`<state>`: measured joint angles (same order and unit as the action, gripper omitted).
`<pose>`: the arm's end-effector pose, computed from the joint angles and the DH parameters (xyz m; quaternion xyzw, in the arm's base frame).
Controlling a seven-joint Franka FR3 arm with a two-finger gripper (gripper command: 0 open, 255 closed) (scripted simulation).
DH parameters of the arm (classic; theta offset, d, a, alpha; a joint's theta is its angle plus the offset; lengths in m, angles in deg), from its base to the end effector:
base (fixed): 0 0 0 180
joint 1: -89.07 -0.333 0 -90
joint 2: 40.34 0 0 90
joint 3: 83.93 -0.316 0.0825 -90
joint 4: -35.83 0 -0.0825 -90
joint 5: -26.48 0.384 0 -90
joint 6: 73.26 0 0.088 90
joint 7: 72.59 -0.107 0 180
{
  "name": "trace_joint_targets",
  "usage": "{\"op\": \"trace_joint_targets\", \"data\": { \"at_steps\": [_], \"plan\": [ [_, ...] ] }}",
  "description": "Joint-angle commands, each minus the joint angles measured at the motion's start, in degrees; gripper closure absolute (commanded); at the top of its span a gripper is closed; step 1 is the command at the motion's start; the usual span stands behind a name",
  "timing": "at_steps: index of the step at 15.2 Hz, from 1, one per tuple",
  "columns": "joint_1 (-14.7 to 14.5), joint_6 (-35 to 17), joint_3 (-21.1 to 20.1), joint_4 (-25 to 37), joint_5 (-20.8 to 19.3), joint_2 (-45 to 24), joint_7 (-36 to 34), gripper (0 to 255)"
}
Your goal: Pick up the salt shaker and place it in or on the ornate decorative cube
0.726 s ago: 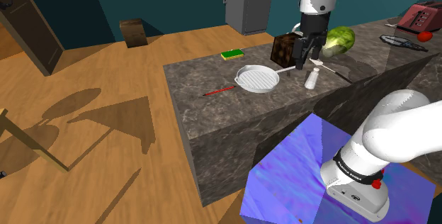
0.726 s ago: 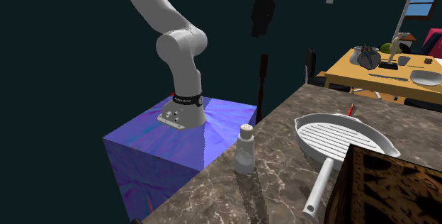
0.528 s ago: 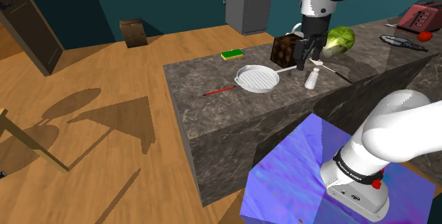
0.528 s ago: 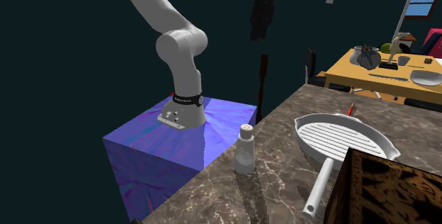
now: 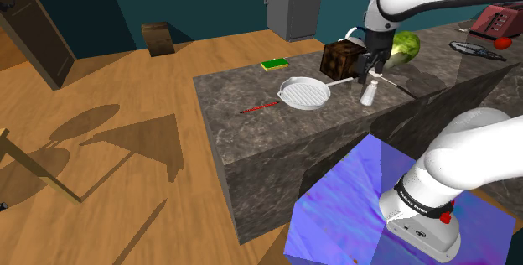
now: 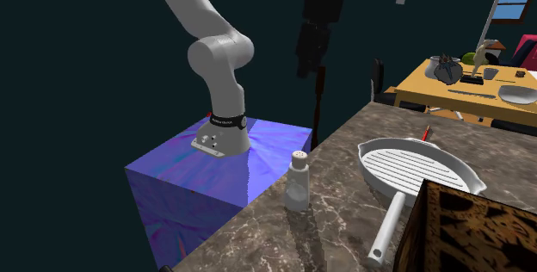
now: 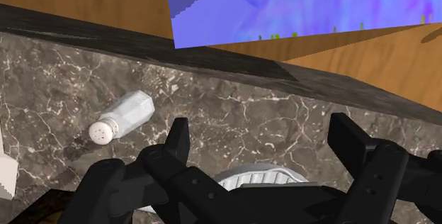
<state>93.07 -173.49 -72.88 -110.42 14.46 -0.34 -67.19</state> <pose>0.3142 -0.1076 0.4796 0.9971 -0.0340 -0.0608 0.0313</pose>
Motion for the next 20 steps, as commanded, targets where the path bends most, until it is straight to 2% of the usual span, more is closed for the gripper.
{"op": "trace_joint_targets", "data": {
  "at_steps": [1,8,13,20],
  "plan": [
    [1.23,-3.49,2.27,-0.6,-2.05,-1.93,1.8,0],
    [4.73,-14.88,10.05,-0.29,-7.4,-10.2,7.65,0],
    [6.17,-22.93,15.59,2.06,-8.94,-17.97,12.1,0],
    [6.37,-29.32,17.25,-0.72,-9.4,-21.52,12.28,0]
  ]
}}
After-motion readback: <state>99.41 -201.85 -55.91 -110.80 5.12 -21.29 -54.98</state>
